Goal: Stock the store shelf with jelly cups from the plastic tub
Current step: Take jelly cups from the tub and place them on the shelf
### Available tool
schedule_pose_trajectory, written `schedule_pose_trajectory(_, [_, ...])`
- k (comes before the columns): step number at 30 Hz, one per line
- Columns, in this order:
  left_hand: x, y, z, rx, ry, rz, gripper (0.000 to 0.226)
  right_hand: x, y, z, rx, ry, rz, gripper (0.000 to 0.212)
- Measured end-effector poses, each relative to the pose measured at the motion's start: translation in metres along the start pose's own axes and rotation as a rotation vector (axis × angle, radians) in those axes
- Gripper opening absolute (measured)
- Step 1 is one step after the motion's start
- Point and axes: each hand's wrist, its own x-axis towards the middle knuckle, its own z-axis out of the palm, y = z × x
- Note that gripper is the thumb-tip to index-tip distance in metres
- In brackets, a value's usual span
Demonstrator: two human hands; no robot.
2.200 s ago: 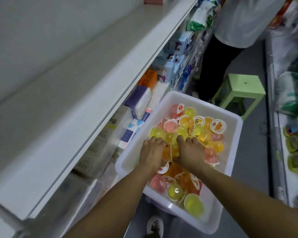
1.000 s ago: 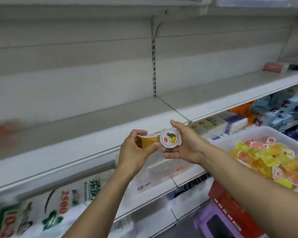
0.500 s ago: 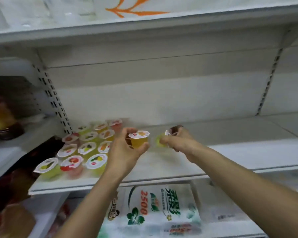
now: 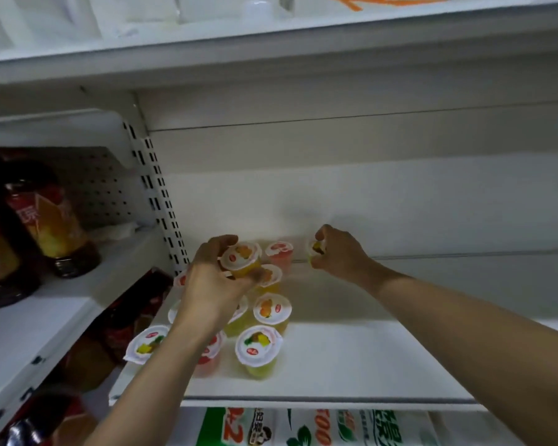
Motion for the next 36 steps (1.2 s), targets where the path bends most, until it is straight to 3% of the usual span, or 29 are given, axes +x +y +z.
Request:
schedule_pose_trajectory(9, [0.034, 0.000, 0.009, 0.058, -0.063, 0.014, 0.059, 0.023, 0.000, 0.018, -0.012, -0.018, -0.073, 0.045])
schedule_pose_trajectory(12, [0.041, 0.006, 0.018, 0.144, -0.130, 0.053, 0.059, 0.015, 0.003, 0.016, -0.020, -0.033, -0.081, 0.056])
schedule_pose_trajectory(15, [0.047, 0.012, 0.034, 0.226, -0.217, 0.078, 0.058, -0.003, 0.004, 0.008, -0.007, 0.058, -0.119, 0.065])
schedule_pose_trajectory(18, [0.052, 0.016, 0.054, 0.351, -0.311, 0.122, 0.059, -0.026, 0.010, -0.004, -0.001, 0.136, -0.170, 0.060])
schedule_pose_trajectory(22, [0.054, 0.020, 0.078, 0.619, -0.411, 0.207, 0.064, -0.048, 0.019, -0.018, -0.035, 0.120, -0.134, 0.050])
schedule_pose_trajectory(27, [0.054, 0.014, 0.089, 1.008, -0.379, 0.347, 0.061, -0.064, 0.028, -0.031, -0.046, 0.117, -0.109, 0.049])
schedule_pose_trajectory(36, [0.050, 0.016, 0.091, 1.065, -0.443, 0.317, 0.066, -0.094, 0.039, -0.041, -0.054, 0.228, -0.143, 0.044])
